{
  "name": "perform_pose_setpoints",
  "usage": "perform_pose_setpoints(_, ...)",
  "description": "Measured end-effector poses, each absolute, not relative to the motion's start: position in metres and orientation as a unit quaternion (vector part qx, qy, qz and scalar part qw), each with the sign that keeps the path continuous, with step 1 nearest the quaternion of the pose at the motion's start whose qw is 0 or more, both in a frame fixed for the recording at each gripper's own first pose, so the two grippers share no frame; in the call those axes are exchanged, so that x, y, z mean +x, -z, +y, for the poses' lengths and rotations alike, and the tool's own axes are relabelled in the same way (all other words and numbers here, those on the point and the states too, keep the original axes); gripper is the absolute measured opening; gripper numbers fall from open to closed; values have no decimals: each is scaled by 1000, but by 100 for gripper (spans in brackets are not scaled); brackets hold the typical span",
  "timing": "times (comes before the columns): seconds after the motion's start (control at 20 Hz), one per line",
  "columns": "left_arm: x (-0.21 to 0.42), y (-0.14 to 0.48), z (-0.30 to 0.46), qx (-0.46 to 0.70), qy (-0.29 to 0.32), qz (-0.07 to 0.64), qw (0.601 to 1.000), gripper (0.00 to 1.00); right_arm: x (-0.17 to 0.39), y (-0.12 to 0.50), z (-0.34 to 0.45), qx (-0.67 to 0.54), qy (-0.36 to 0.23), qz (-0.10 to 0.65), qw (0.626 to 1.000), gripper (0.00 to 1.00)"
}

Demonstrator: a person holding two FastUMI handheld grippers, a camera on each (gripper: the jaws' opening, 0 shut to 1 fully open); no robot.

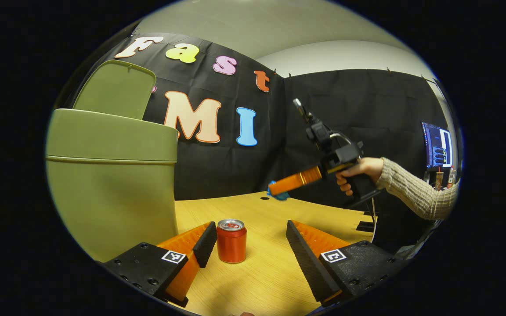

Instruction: Press the lid of the desktop garbage bin to open it, pick up the crumpled paper on the desktop and throw it into the bin, then pick up the pop can on the desktop and drop it into the bin, and finally close the garbage bin lid.

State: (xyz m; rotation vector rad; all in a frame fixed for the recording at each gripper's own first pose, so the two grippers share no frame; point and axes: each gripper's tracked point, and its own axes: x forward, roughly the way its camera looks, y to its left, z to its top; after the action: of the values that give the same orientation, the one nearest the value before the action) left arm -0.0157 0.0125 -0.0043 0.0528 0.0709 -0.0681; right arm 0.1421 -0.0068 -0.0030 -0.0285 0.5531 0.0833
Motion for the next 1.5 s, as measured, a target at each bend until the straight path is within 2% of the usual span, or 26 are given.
perform_pose_setpoints(0.6, -19, 2, 8, 19, 47, 37, 998, 95, 212, -131, 189, -61, -202, 154, 965, 17)
perform_pose_setpoints(0.75, -20, 1, 8, 17, 50, 35, 998, 95, 229, -134, 231, -45, -233, 150, 960, 17)
perform_pose_setpoints(1.1, -21, -3, 20, 23, 35, 32, 999, 95, 258, -91, 286, -37, -280, 184, 941, 17)
perform_pose_setpoints(1.15, -22, -3, 19, 24, 34, 31, 999, 95, 259, -87, 291, -35, -280, 188, 941, 19)
perform_pose_setpoints(1.2, -22, -4, 19, 25, 34, 30, 999, 95, 255, -83, 291, -34, -281, 192, 940, 32)
perform_pose_setpoints(1.25, -22, -6, 20, 26, 34, 30, 999, 95, 255, -80, 292, -34, -281, 196, 939, 36)
perform_pose_setpoints(1.5, -21, -4, 20, 26, 37, 34, 998, 95, 255, -75, 279, -51, -267, 192, 943, 99)
